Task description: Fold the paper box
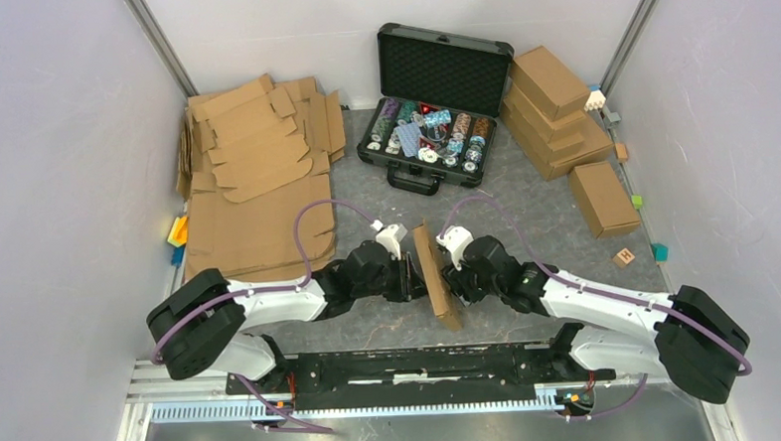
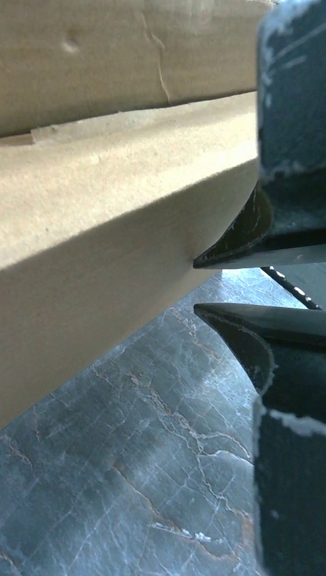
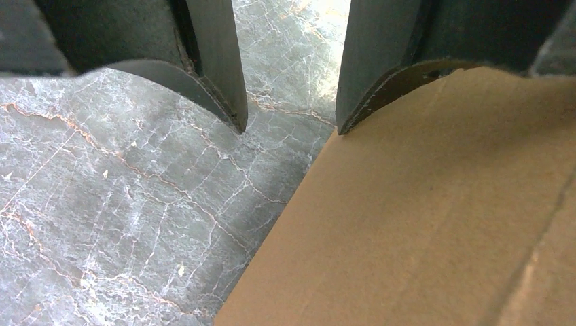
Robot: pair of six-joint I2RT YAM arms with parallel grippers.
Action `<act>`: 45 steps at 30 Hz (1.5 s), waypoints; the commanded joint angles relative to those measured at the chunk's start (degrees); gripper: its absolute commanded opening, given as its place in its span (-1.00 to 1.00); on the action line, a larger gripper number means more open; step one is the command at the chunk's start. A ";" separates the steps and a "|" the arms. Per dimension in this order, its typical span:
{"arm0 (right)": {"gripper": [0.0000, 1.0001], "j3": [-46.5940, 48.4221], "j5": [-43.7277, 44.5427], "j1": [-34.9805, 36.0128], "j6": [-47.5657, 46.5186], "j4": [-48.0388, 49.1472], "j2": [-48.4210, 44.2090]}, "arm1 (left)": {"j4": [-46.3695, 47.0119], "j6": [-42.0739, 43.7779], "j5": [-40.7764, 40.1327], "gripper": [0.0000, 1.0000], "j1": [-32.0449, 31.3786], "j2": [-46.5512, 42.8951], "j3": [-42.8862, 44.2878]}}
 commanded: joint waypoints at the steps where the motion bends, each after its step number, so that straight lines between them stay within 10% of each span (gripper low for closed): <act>1: 0.14 0.99 2.78 0.69 0.66 -0.08 -1.54 | -1.46 2.67 -2.99 -0.34 -0.61 -4.20 1.29; 26: 0.37 3.86 6.81 -5.02 5.86 -4.99 -18.24 | -7.97 5.60 -5.69 -0.30 0.02 -11.91 3.09; 45: 0.91 12.32 -15.36 -5.31 10.41 -2.57 -13.11 | -3.63 5.45 -2.30 -0.31 0.09 -6.09 5.85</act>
